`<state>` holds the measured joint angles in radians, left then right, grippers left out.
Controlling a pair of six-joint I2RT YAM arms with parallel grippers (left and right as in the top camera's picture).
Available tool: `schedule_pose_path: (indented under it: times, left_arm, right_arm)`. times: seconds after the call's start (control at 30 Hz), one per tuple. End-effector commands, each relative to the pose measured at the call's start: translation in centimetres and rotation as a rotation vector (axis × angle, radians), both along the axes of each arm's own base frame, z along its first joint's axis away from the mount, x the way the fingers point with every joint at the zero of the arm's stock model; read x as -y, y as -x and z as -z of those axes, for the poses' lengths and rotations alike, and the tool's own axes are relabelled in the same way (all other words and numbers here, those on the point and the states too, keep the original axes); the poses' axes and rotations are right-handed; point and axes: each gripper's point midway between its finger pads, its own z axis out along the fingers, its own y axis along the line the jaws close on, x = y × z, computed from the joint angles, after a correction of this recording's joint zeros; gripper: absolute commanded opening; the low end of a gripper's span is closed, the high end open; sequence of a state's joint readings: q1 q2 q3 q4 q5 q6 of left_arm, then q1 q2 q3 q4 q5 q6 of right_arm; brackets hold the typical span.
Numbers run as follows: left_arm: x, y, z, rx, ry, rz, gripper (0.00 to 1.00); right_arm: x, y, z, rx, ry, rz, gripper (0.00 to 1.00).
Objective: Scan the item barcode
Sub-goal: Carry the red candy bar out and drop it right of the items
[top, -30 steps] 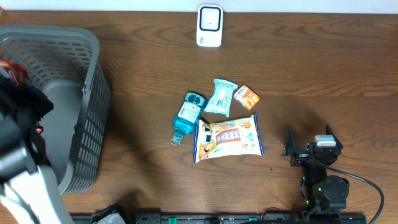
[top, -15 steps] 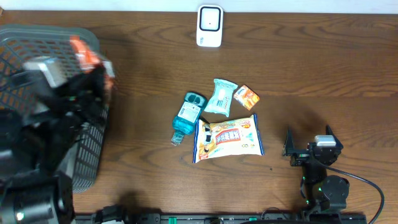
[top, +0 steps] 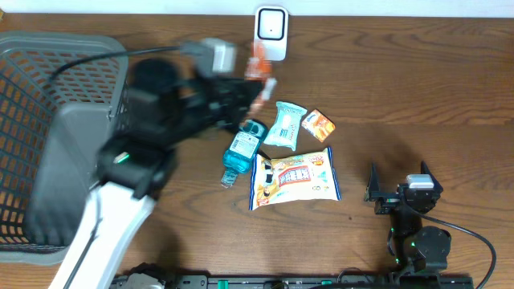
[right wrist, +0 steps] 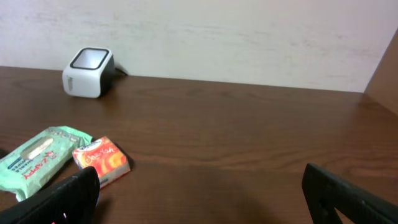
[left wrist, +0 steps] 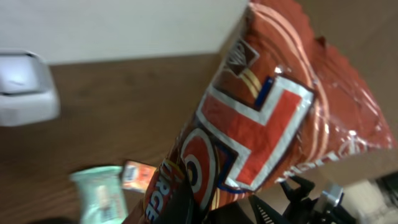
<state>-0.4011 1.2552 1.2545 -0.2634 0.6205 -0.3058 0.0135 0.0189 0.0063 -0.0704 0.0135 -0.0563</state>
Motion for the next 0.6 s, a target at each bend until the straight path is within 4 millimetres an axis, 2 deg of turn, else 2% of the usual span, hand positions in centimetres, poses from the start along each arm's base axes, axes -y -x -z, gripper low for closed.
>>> schedule_pose_path:
  times: [0.0,0.3,0.43,0.57]
  left_arm:
    - [4.5,-0.9,3.0,-0.035,-0.019,0.083,0.08]
    - [14.0,-2.6,11.9,-0.075,-0.038,0.232,0.07]
    - [16.9,-2.5,15.6,-0.091,-0.044,0.274,0.07]
    - [18.3,-2.1,19.9,-0.161,-0.074,0.289,0.08]
  right_arm:
    - [-0.3,0.0,0.1,-0.003,0.008,-0.013,0.99]
    - [-0.3,0.0,0.1,-0.003,0.008,-0.013,0.99]
    - [-0.3,0.0,0.1,-0.003,0.008,-0.013,0.99]
    - [-0.3,0.0,0.1,-0.003,0.008,-0.013,0.99]
